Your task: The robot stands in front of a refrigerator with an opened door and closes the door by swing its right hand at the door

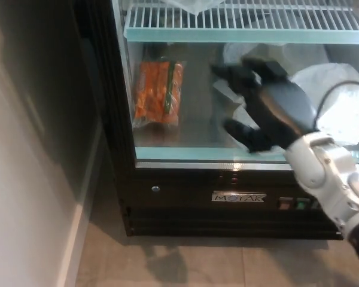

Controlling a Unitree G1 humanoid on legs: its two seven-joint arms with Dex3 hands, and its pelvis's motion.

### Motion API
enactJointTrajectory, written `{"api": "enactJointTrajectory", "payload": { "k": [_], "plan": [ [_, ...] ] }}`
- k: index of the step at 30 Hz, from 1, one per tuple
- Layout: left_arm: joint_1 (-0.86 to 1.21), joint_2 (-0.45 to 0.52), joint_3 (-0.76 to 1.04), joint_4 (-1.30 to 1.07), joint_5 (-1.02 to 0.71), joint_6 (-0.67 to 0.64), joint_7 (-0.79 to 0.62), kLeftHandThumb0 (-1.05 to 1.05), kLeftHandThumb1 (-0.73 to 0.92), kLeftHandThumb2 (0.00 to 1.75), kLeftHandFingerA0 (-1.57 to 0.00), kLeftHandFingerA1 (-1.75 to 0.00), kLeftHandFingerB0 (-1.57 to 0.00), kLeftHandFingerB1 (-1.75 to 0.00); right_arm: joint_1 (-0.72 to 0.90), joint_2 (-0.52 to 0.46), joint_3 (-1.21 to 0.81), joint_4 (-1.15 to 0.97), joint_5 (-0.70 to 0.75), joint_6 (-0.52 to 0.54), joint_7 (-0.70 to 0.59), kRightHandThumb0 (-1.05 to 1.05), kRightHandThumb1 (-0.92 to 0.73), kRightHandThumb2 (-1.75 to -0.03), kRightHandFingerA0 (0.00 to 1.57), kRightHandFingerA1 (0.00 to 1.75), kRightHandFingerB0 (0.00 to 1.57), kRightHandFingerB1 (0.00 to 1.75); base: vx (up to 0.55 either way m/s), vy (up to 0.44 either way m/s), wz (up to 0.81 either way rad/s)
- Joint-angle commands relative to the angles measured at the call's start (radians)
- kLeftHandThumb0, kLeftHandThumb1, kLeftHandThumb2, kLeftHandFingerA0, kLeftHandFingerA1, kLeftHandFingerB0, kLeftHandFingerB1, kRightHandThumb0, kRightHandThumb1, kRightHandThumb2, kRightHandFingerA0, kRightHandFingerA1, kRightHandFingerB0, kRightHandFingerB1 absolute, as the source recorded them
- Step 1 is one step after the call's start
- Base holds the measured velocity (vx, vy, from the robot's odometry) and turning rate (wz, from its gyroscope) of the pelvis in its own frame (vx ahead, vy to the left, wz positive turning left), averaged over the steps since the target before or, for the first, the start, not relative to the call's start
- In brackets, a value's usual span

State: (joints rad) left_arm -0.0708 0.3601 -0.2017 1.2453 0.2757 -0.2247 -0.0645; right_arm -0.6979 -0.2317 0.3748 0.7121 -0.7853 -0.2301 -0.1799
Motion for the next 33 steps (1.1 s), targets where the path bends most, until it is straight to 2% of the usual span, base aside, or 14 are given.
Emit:
{"api": "enactJointTrajectory", "payload": {
  "k": [1,2,3,5,6,14,15,18,21,22,24,27,28,33],
  "plan": [
    [0.014,0.027,-0.017,0.005,0.030,-0.039,0.016,-0.45,0.74,0.63,-0.48,-0.38,-0.44,-0.36,0.063,-0.086,0.054,0.030,-0.022,0.065,0.093,-0.33,-0.56,-1.09,0.00,0.49,0.00,0.45,0.00,0.000,0.00],
    [0.014,0.028,-0.018,0.005,0.031,-0.039,0.015,-0.45,0.74,0.63,-0.48,-0.38,-0.44,-0.36,0.067,-0.089,0.057,0.028,-0.021,0.067,0.093,-0.33,-0.56,-1.09,0.00,0.49,0.00,0.45,0.00,0.000,0.00],
    [0.010,0.028,-0.017,0.005,0.031,-0.039,0.013,-0.47,0.62,0.95,-0.40,-0.54,-0.33,-0.49,0.073,-0.092,0.061,0.024,-0.016,0.069,0.093,-0.33,-0.56,-1.09,0.00,0.49,0.00,0.45,0.00,0.000,0.00],
    [0.004,0.028,-0.015,0.007,0.031,-0.038,0.011,-0.47,0.62,0.95,-0.40,-0.54,-0.33,-0.49,0.077,-0.096,0.066,0.020,-0.007,0.073,0.096,-0.33,-0.56,-1.09,0.00,0.49,0.00,0.45,0.00,0.000,0.00],
    [-0.001,0.027,-0.012,0.008,0.029,-0.041,0.009,-0.44,0.73,0.62,-0.48,-0.38,-0.44,-0.36,0.094,-0.100,0.063,0.020,0.001,0.065,0.091,-0.33,-0.57,-1.09,0.00,0.49,0.00,0.45,0.00,0.000,0.00],
    [-0.011,0.032,-0.011,0.011,0.033,-0.042,0.009,-0.45,0.73,0.63,-0.48,-0.38,-0.45,-0.36,0.213,-0.116,0.051,0.010,0.034,0.009,0.040,-0.33,-0.57,-1.09,0.00,0.48,0.00,0.45,0.00,0.000,0.01],
    [-0.016,0.033,-0.009,0.009,0.032,-0.042,0.008,-0.43,0.75,0.62,-0.51,-0.39,-0.47,-0.37,0.275,-0.120,0.039,0.030,0.053,-0.007,0.017,-0.62,-0.84,-0.66,0.19,0.29,0.23,0.29,0.00,0.000,0.00],
    [-0.024,0.037,-0.011,0.007,0.035,-0.043,0.007,-0.43,0.75,0.63,-0.49,-0.39,-0.47,-0.37,0.411,-0.118,0.003,0.082,0.097,-0.041,-0.047,-0.61,-0.82,-0.65,0.21,0.30,0.25,0.30,-0.01,-0.002,0.03],
    [-0.024,0.038,-0.011,0.008,0.036,-0.044,0.008,-0.43,0.75,0.63,-0.49,-0.39,-0.47,-0.37,0.418,-0.117,-0.002,0.086,0.097,-0.047,-0.054,-0.61,-0.82,-0.65,0.21,0.30,0.25,0.30,0.00,0.000,0.00],
    [-0.030,0.036,-0.005,0.013,0.031,-0.035,0.008,-0.41,0.74,0.62,-0.50,-0.38,-0.47,-0.37,0.542,-0.096,-0.041,0.098,0.154,-0.092,-0.102,-0.54,-0.80,-0.64,0.26,0.31,0.28,0.31,0.00,0.000,0.00],
    [-0.033,0.035,-0.002,0.017,0.029,-0.031,0.012,-0.41,0.74,0.62,-0.50,-0.38,-0.47,-0.37,0.637,-0.076,-0.078,0.127,0.199,-0.136,-0.138,-0.53,-0.78,-0.63,0.29,0.32,0.29,0.31,-0.05,-0.009,0.00],
    [-0.032,0.034,-0.001,0.019,0.030,-0.033,0.015,-0.41,0.74,0.62,-0.51,-0.39,-0.47,-0.37,0.670,-0.065,-0.102,0.156,0.216,-0.152,-0.146,-0.51,-0.77,-0.63,0.30,0.32,0.31,0.31,0.00,0.000,0.00],
    [-0.030,0.035,-0.002,0.019,0.031,-0.035,0.014,-0.41,0.74,0.62,-0.50,-0.39,-0.47,-0.37,0.686,-0.060,-0.115,0.196,0.225,-0.158,-0.159,-0.54,-0.60,-0.90,0.29,0.48,0.29,0.47,0.00,0.000,0.00],
    [-0.024,0.032,0.001,0.017,0.029,-0.036,0.016,-0.42,0.72,0.62,-0.49,-0.38,-0.46,-0.37,0.700,-0.055,-0.182,0.457,0.268,-0.088,-0.142,-0.47,-0.56,-0.90,0.20,0.45,0.31,0.49,0.00,0.000,0.00]
  ]
}}
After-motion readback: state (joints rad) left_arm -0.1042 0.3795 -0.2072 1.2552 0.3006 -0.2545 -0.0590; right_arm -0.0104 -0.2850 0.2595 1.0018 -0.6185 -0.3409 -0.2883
